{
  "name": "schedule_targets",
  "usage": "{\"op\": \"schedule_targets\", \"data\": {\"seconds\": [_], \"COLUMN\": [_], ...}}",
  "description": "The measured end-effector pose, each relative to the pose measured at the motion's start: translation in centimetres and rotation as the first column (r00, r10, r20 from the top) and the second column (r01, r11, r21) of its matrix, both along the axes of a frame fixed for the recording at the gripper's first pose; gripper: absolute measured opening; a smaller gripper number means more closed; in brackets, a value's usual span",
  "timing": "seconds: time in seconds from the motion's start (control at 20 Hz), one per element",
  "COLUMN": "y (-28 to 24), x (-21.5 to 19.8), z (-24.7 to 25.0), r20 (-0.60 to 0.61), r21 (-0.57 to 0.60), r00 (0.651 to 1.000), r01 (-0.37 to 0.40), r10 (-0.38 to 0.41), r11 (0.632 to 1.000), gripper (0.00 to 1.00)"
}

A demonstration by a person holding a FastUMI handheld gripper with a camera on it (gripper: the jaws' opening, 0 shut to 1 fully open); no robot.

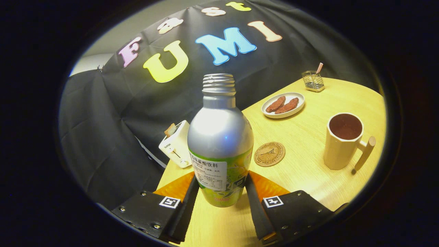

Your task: Take the bottle from table, then pour the juice into the cup, finally place the bottle on the coaster

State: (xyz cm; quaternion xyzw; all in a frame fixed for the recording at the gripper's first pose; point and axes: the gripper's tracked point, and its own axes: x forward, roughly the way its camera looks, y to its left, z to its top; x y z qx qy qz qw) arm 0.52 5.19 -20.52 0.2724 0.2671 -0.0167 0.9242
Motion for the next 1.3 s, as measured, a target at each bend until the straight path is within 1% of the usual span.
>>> {"op": "schedule_targets", "data": {"seconds": [0.15,0.3,0.4,0.6,0.75,0.9,1.3], "y": [-1.4,-2.8,-3.7,-4.7,-4.9,-5.2,-6.3], "x": [0.0,0.0,-0.2,-0.8,-0.9,-0.5,-1.0], "z": [0.3,1.2,0.9,0.3,0.6,1.2,0.5], "r20": [0.006,0.038,0.032,-0.002,-0.014,-0.005,-0.067], "r21": [0.081,0.183,0.21,0.258,0.333,0.416,0.541], "r00": [0.999,0.992,0.987,0.982,0.979,0.975,0.962], "r01": [0.052,0.115,0.147,0.181,0.197,0.206,0.257], "r10": [-0.053,-0.124,-0.157,-0.187,-0.204,-0.224,-0.263], "r11": [0.995,0.976,0.967,0.949,0.922,0.886,0.801], "gripper": [0.73,0.73,0.73,0.73,0.73,0.73,0.73]}}
